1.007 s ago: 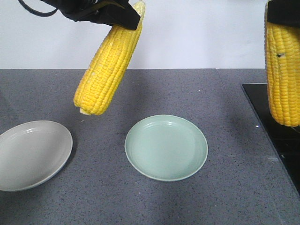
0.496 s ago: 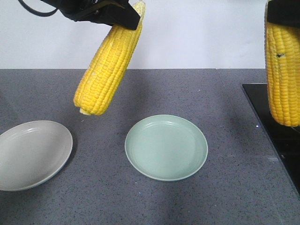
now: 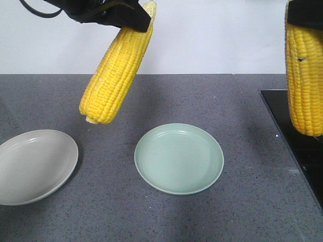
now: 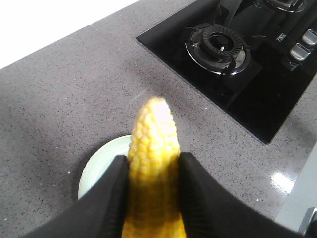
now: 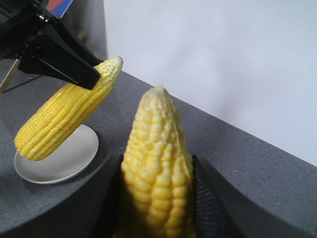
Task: Distribute corn equally
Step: 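Approach the empty plates, holding both cobs above them, then lower the right gripper's cob onto the pale green plate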
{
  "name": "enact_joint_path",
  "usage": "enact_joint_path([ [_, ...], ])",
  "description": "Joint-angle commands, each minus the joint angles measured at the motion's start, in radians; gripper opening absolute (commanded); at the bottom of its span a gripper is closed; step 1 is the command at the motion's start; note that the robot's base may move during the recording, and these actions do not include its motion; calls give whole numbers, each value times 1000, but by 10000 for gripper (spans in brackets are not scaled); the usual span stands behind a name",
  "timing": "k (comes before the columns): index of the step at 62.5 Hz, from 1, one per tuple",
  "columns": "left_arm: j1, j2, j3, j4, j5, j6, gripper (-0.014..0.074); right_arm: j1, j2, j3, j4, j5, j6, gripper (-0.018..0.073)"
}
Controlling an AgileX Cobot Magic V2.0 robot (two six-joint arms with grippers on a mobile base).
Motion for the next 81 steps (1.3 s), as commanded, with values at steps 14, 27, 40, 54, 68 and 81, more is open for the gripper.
enact_joint_path([
  [14, -1, -46, -21, -32, -20, -5, -6, -7, -10, -25, 47, -51, 1, -6],
  [27, -1, -46, -21, -32, -20, -5, -6, -7, -10, -25, 47, -51, 1, -6],
  [40, -1, -46, -21, -32, -20, -5, -6, -7, -10, -25, 47, -51, 1, -6],
  [54, -1, -46, -21, -32, -20, -5, -6, -7, -10, -25, 47, -47, 1, -6],
  [68, -1, -46, -21, -32, -21, -5, -6, -7, -10, -25, 64, -36, 1, -6],
  [81, -1, -46, -21, -18, -21, -3, -6, -6, 8, -25, 148, -37, -4, -6],
])
